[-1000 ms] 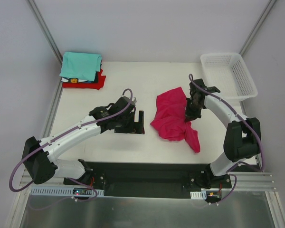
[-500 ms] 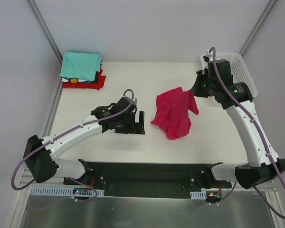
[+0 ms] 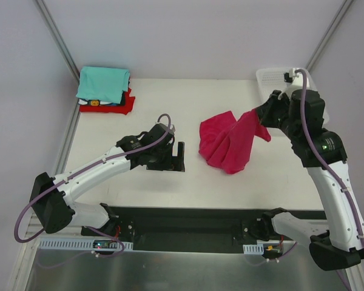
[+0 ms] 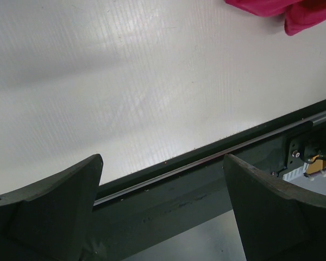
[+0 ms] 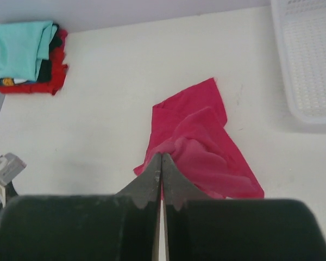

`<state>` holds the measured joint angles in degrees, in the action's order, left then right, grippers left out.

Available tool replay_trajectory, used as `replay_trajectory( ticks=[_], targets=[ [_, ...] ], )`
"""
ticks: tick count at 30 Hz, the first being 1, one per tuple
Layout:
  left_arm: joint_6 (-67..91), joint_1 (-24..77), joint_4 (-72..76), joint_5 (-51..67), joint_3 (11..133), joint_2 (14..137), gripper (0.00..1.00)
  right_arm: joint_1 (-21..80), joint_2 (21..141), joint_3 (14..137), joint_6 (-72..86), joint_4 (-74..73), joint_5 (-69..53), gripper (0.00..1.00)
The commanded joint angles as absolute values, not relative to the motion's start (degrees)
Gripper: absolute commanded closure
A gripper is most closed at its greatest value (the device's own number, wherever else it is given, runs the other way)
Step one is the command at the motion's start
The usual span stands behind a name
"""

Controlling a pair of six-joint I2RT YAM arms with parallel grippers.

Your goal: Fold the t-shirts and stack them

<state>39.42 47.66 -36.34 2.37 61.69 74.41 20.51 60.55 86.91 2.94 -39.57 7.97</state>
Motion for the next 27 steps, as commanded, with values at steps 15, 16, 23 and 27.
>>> replay_trajectory(
  ticks=[15, 16, 23, 27],
  targets=[
    [37.2, 44.4, -40.4, -2.9, 64.3, 71.4, 0.07, 39.9, 67.8, 84.8, -3.5, -49.1, -21.1, 0.99],
    [36.9, 41.7, -40.8, -2.1, 64.1, 69.7, 0.07, 40.2, 67.2, 82.7, -3.4, -49.0, -20.4, 0.99],
    [35.6, 37.5, -41.1, 1.6, 62.7, 67.0, 0.08, 40.1, 72.7, 76.6, -4.4, -47.5, -11.6, 0.99],
    [36.1, 37.5, -41.1, 2.5, 62.1, 68.7, 0.08, 38.9, 82.7, 80.1, -6.4, -47.4, -10.5, 0.99]
  ],
)
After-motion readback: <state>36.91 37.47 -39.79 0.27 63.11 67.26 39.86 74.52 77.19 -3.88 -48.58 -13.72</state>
